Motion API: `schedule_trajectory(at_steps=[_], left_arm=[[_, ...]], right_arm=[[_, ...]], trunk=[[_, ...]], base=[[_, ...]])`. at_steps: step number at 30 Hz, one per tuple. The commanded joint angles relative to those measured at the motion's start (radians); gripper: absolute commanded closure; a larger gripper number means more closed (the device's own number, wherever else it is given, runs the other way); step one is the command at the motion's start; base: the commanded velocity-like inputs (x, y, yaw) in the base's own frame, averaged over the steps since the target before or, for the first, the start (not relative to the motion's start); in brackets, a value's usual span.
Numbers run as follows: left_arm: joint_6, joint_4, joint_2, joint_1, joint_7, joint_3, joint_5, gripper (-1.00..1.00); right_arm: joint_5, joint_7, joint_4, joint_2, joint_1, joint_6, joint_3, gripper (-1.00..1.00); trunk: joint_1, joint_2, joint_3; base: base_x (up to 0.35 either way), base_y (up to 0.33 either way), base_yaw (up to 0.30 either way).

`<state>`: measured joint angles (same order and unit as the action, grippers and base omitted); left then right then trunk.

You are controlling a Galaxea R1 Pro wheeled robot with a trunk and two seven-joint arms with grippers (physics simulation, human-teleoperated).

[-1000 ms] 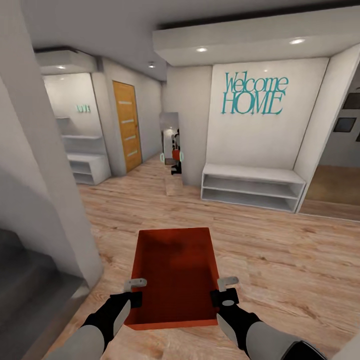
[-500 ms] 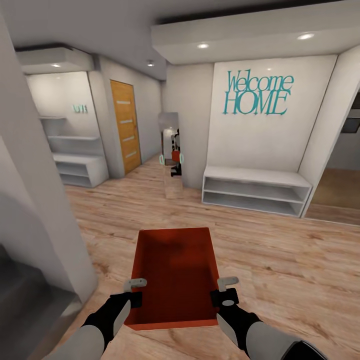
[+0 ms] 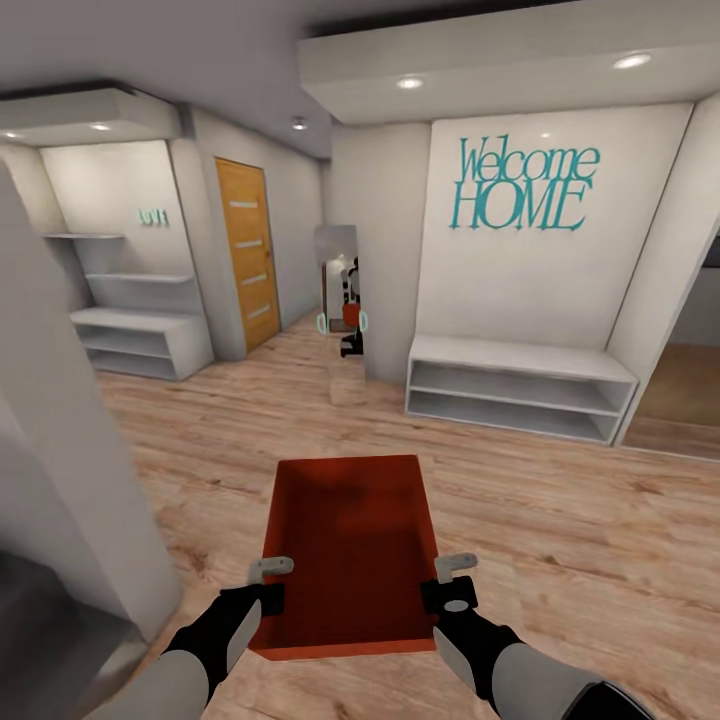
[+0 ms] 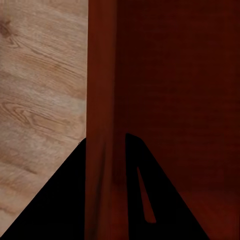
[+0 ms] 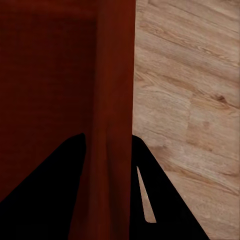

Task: Move the two storage containers from the living room to the garage. In the garage, place one container on the floor and stack the other container on top of it (either order is fine).

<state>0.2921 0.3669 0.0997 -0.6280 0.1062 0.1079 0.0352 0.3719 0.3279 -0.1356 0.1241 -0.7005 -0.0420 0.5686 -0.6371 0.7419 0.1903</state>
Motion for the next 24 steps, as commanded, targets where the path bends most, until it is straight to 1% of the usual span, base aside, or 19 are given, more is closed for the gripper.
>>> schedule_trajectory(at_steps=[1, 24], left_arm=[[0.007, -0.001, -0.029, 0.001, 0.006, 0.003, 0.011, 1.0], [0.007, -0.001, -0.03, 0.001, 0.006, 0.003, 0.011, 1.0]], right_arm=[[-0.013, 0.003, -0.002, -0.006, -0.002, -0.016, -0.035, 1.0], [-0.013, 0.003, -0.002, -0.006, -0.002, -0.016, -0.035, 1.0]], trunk=[[-0.001, 0.001, 0.001], [-0.001, 0.001, 0.001]], base=[[0.322, 0.0, 0.0], [0.322, 0.0, 0.0]])
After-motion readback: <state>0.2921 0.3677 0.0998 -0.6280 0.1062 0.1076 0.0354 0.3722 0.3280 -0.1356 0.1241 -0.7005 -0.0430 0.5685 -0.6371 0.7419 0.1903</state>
